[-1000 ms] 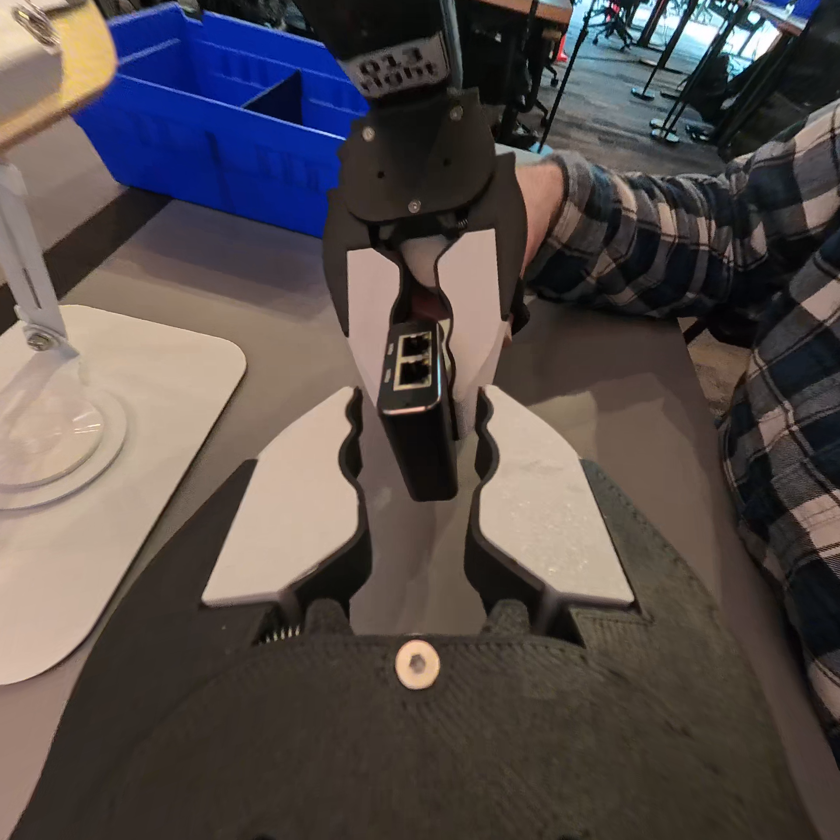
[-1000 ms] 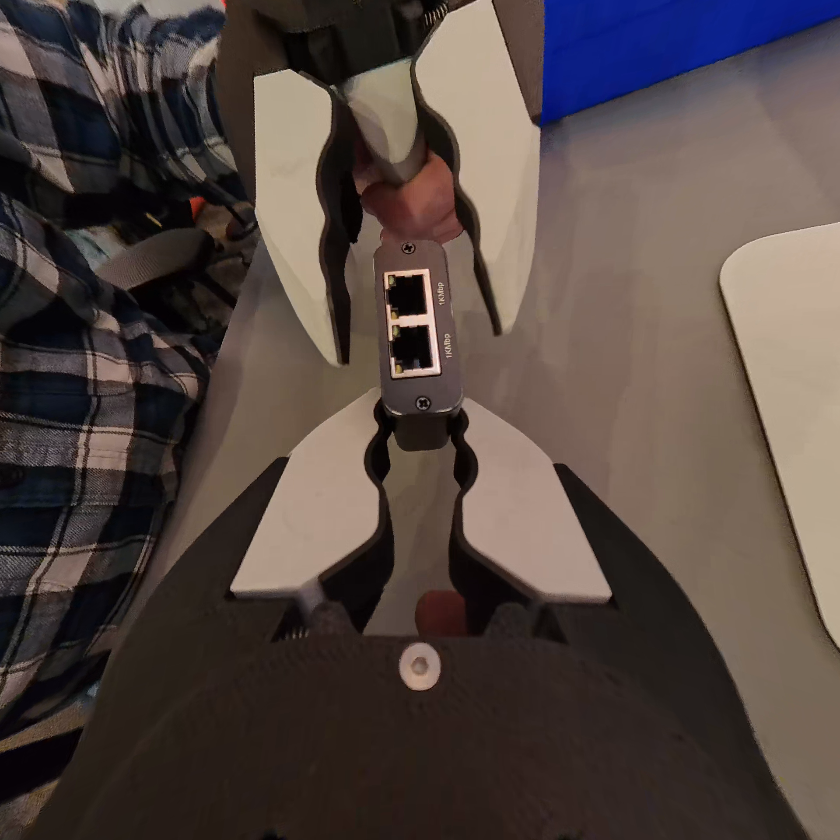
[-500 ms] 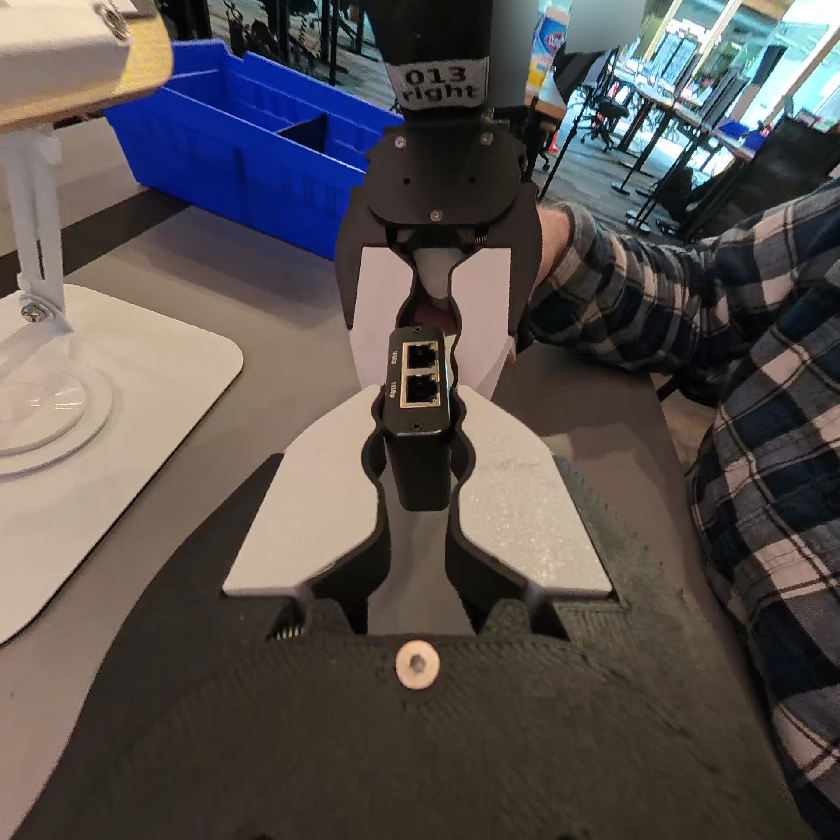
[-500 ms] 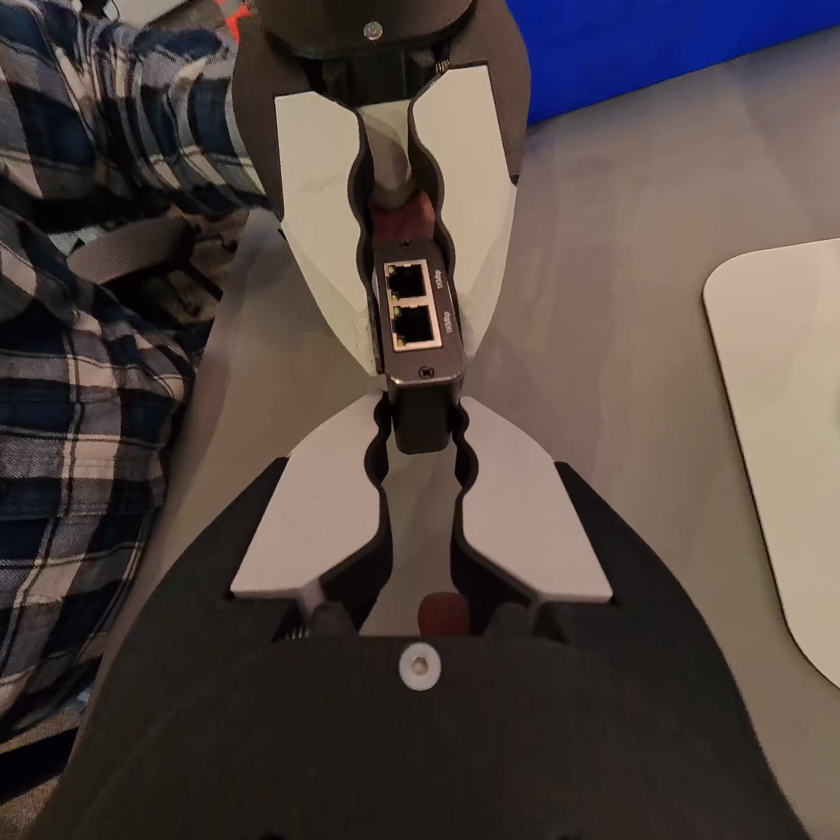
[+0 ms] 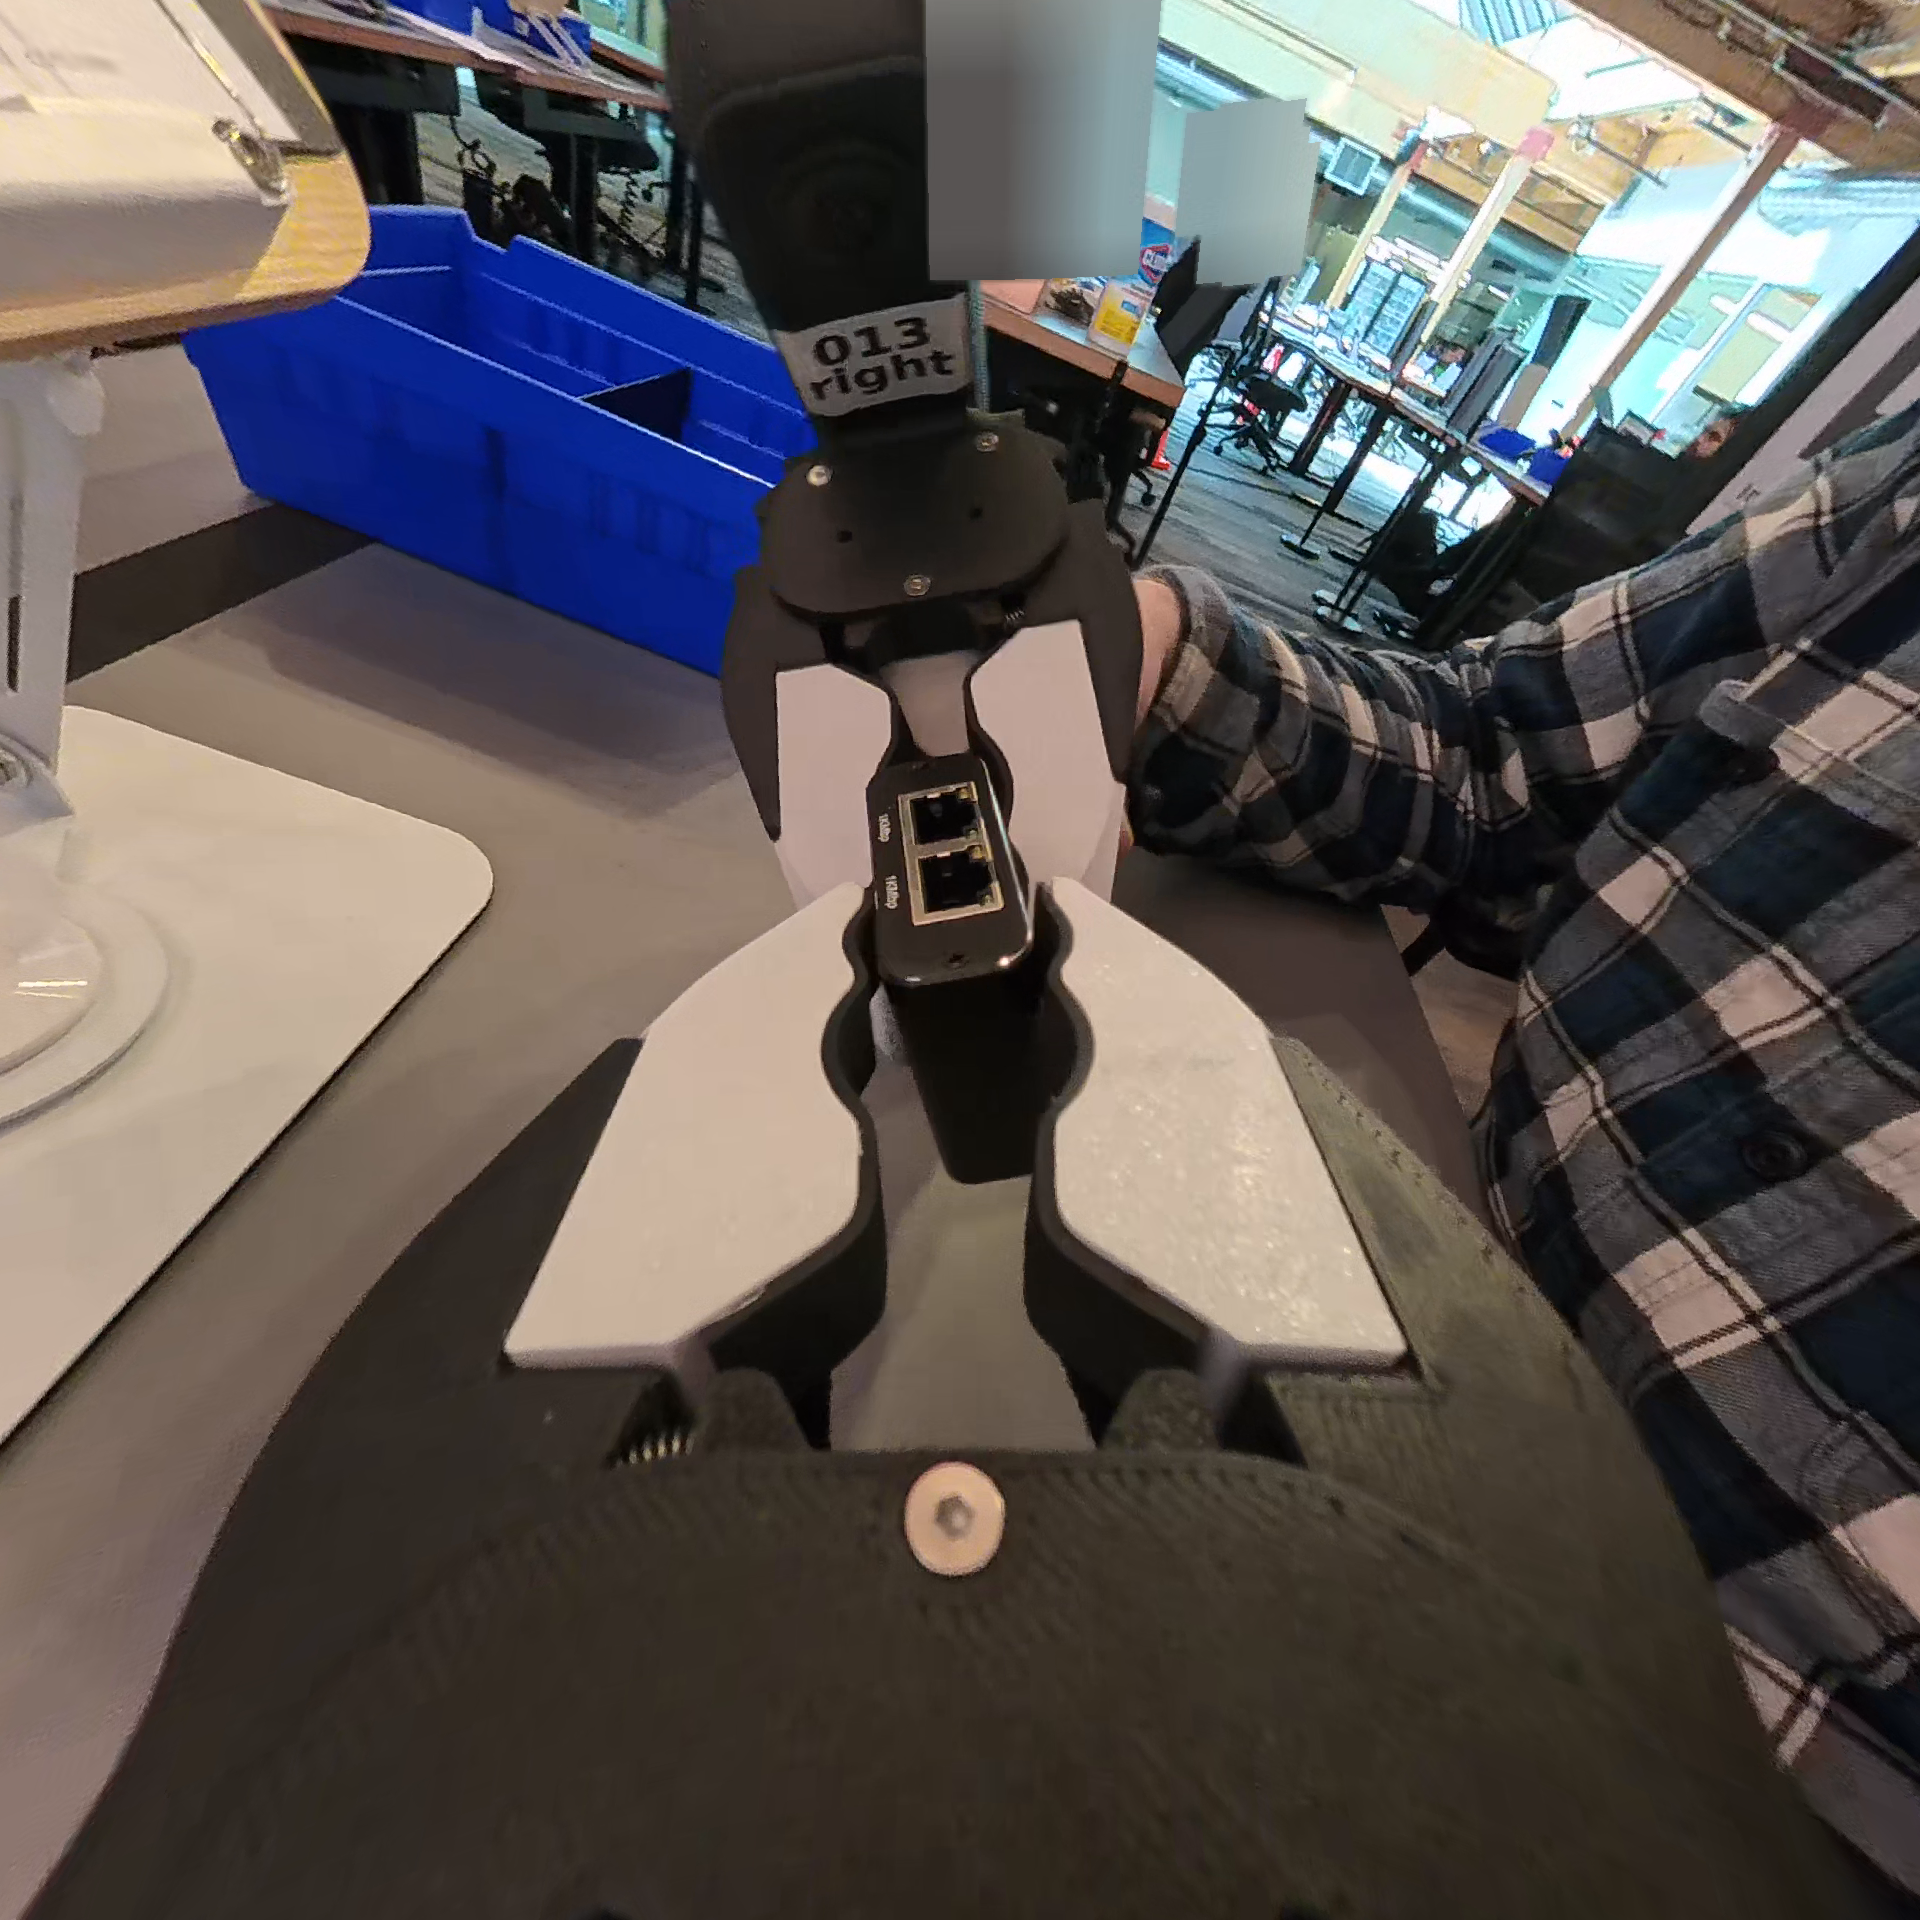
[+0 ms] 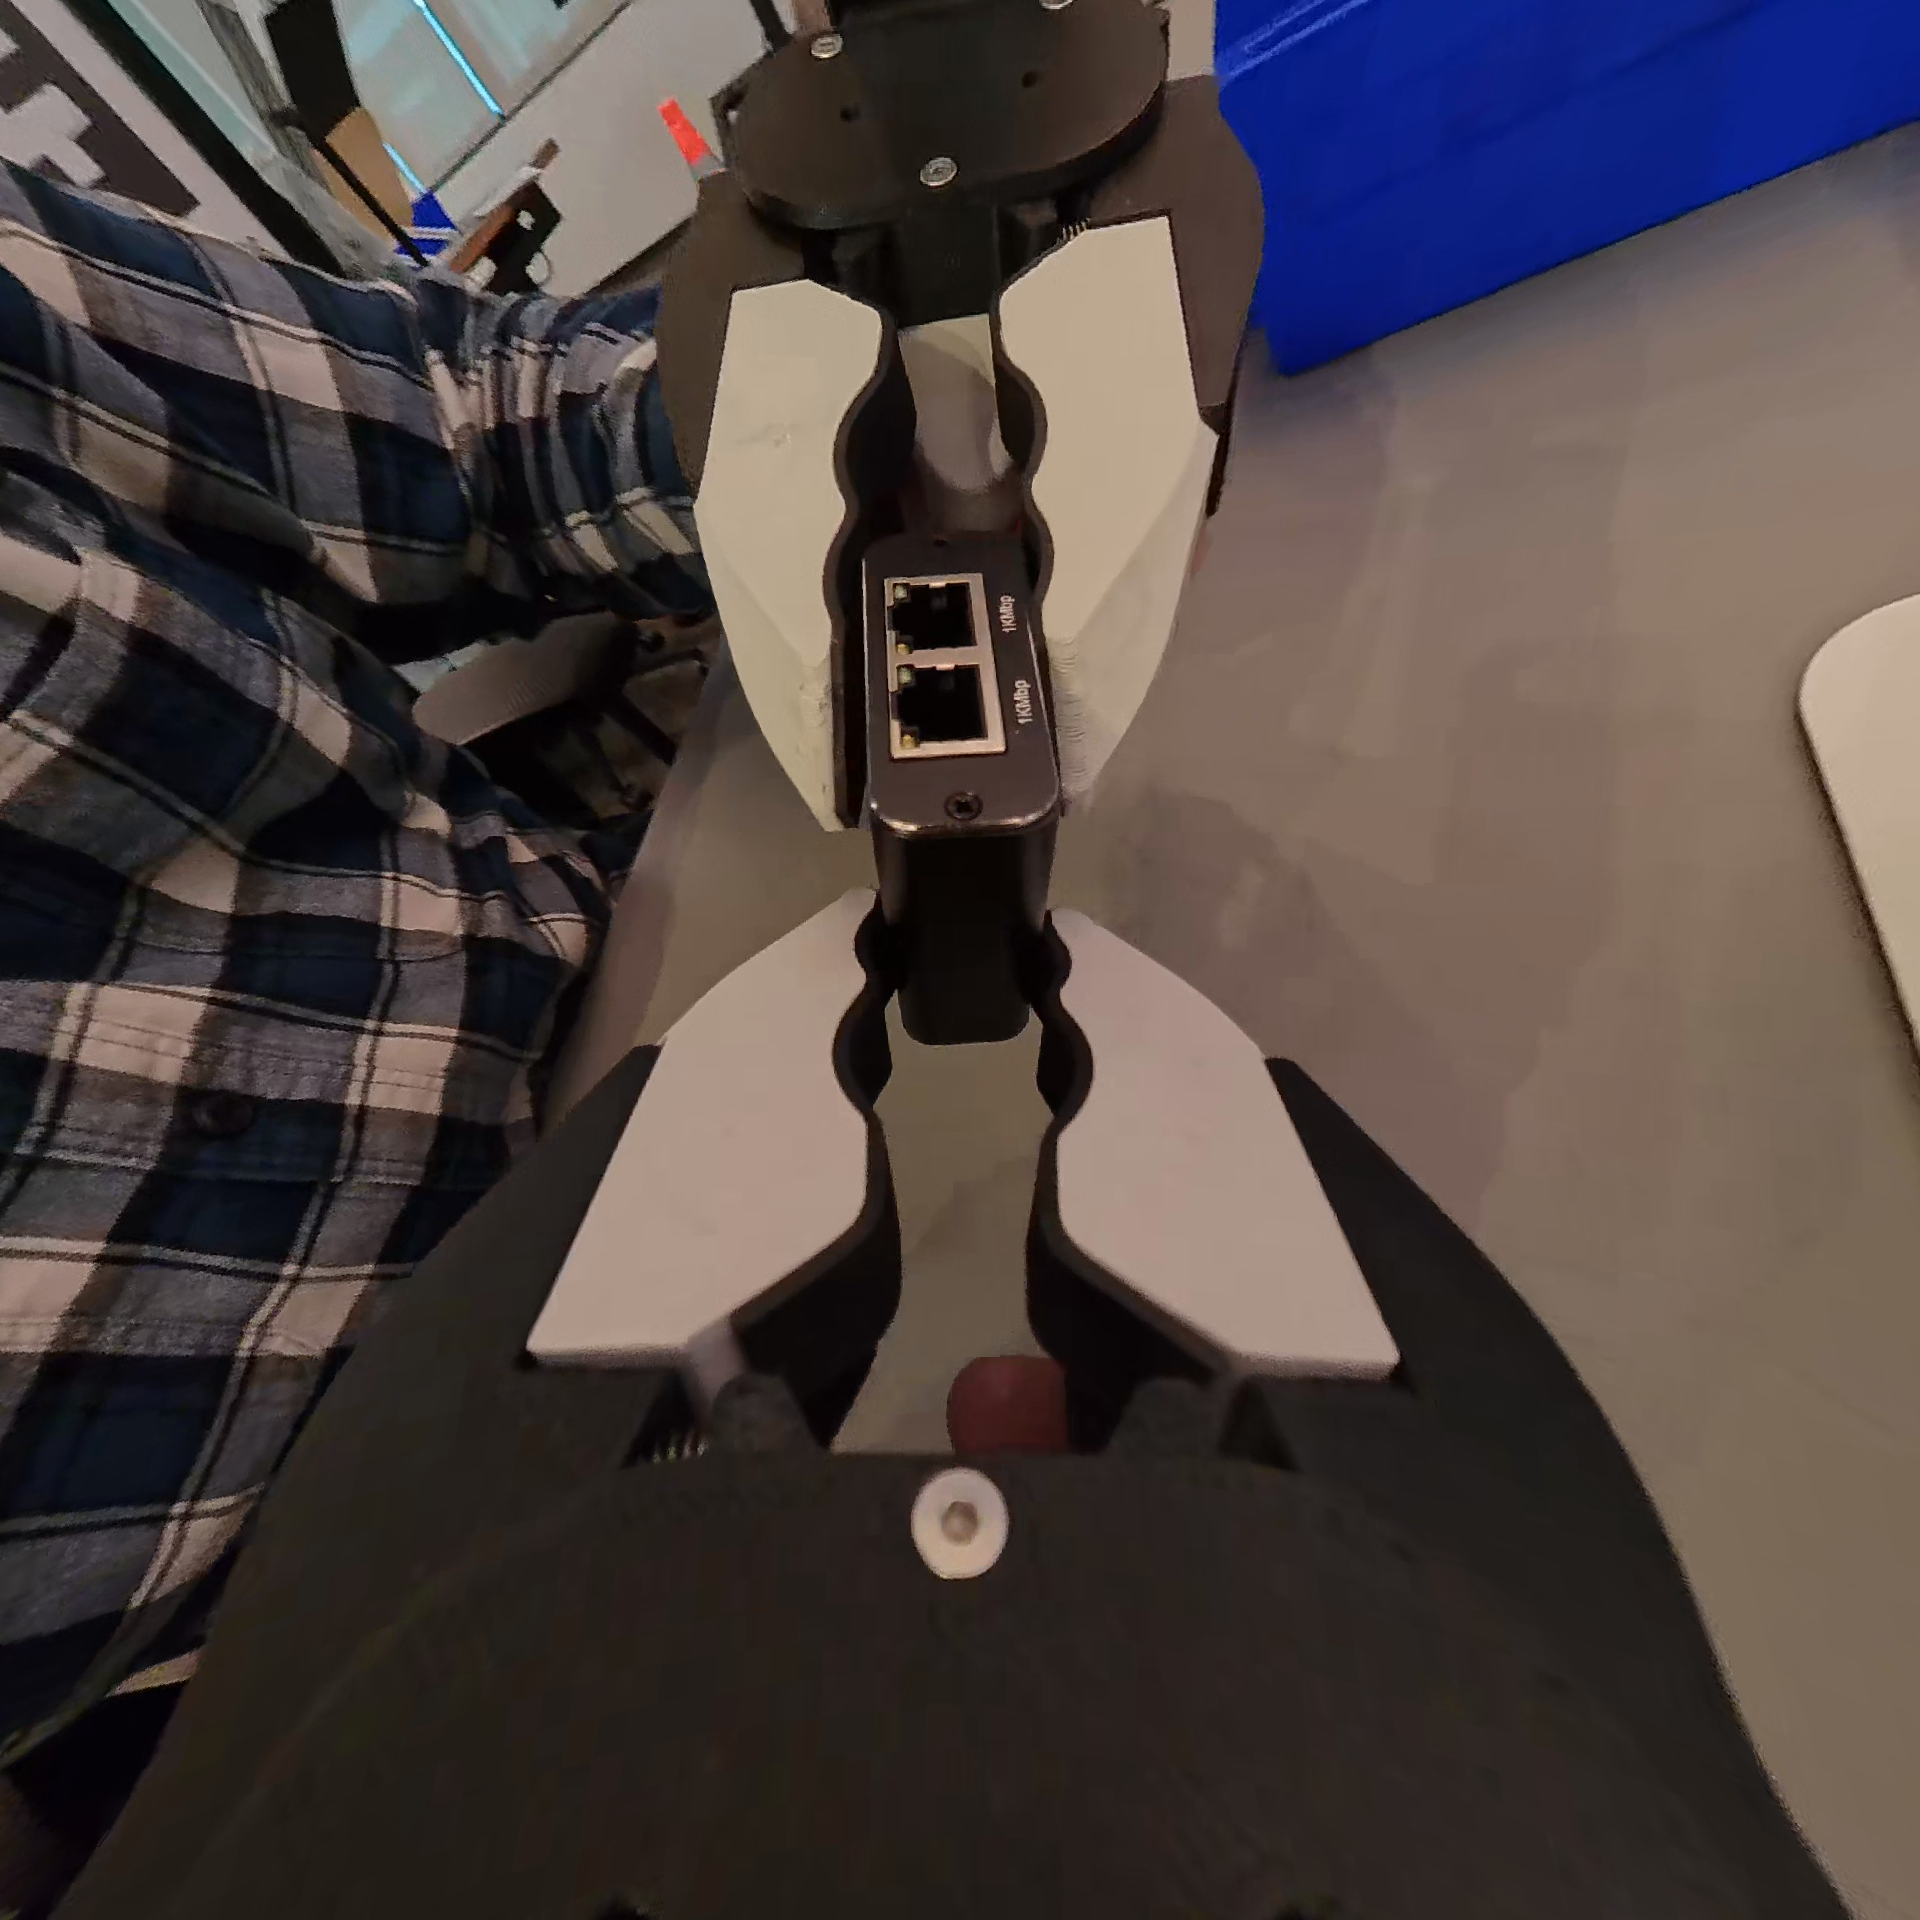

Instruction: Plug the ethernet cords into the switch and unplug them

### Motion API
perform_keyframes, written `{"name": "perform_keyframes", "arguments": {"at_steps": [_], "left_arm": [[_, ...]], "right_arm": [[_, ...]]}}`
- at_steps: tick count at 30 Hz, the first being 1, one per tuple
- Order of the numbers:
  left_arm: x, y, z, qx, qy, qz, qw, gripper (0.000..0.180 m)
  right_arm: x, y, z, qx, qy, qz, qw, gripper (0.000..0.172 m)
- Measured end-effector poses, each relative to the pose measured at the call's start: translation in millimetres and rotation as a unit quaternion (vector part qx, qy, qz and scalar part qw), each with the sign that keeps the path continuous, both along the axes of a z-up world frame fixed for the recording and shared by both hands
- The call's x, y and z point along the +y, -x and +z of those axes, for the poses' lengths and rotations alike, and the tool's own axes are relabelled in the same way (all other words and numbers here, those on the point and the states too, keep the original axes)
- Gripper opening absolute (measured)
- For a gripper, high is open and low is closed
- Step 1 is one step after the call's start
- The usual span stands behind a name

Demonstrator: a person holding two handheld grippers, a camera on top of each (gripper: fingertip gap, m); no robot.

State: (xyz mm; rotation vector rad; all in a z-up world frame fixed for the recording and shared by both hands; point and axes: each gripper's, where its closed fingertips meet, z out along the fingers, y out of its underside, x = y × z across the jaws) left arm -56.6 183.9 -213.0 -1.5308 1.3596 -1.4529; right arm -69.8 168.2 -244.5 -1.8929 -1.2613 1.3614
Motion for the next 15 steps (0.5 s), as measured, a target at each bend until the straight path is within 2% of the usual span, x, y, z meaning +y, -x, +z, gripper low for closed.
{"name": "perform_keyframes", "arguments": {"at_steps": [8,12,15], "left_arm": [[3.2,9.1,20.7,0.010,-0.102,-0.022,0.995,0.048],[-4.8,16.0,33.8,0.028,-0.188,-0.077,0.979,0.060],[-12.1,18.2,31.6,0.068,-0.259,-0.122,0.956,0.068]], "right_arm": [[-0.2,-1.6,4.5,0.017,0.046,0.020,0.999,0.025],[-11.2,-1.9,3.8,0.017,0.085,0.072,0.994,0.025],[-23.6,-2.2,3.5,0.002,0.107,0.127,0.986,0.025]]}}
